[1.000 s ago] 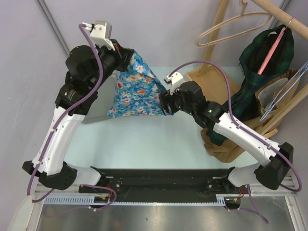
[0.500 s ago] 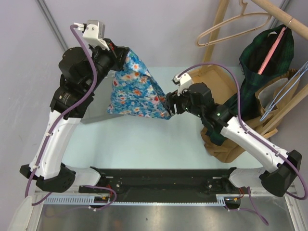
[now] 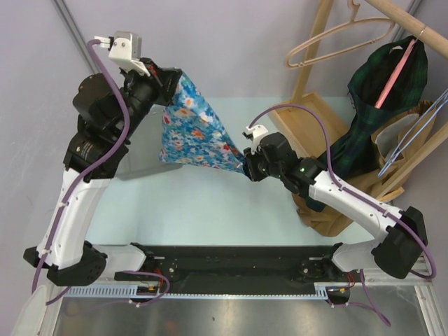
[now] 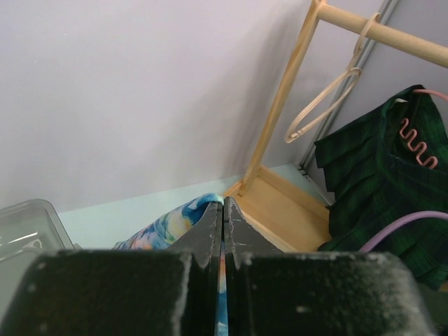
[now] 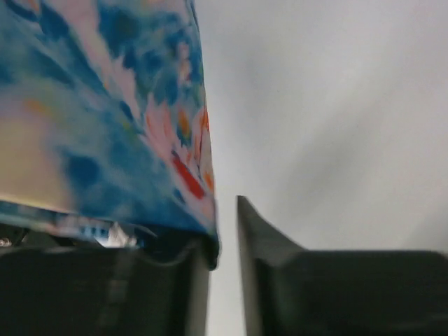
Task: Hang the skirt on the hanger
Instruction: Move the skirt to the center of the board
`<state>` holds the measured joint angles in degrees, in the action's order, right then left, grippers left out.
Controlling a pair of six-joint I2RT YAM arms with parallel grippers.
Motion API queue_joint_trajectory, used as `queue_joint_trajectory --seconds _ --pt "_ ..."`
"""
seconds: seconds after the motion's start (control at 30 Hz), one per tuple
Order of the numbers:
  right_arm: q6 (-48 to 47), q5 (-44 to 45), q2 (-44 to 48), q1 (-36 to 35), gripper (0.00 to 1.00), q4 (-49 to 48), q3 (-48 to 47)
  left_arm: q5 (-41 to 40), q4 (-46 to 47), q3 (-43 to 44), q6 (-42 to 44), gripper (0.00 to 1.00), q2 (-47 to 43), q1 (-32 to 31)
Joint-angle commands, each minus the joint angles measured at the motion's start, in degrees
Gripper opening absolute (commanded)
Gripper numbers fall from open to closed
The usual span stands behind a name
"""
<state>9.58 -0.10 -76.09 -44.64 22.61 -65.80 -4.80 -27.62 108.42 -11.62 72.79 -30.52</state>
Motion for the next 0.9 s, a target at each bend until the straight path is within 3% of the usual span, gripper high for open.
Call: queue_joint_trajectory --seconds 0.0,0.17,0.4,0.87 --pt "2.19 3.77 4.45 -0.01 0.03 0.33 0.23 -1.27 3.98 -0.22 -0.69 0.0 -4.33 -0.15" --pt "1.76 6.95 11.4 4.29 0.0 0.33 -0.03 -1.27 1.78 -2.68 -0.6 0.0 -6.52 -0.15" --pt "-2.55 12.75 21.42 12.02 0.0 -3.97 -2.57 -3.64 -1.39 -13.91 -1.3 0.0 -13.81 -0.24" --pt "-3.26 11.0 24.76 13.0 0.0 3.66 -7.15 0.57 -11.14 -40.82 -13.78 0.0 -34.72 -0.24"
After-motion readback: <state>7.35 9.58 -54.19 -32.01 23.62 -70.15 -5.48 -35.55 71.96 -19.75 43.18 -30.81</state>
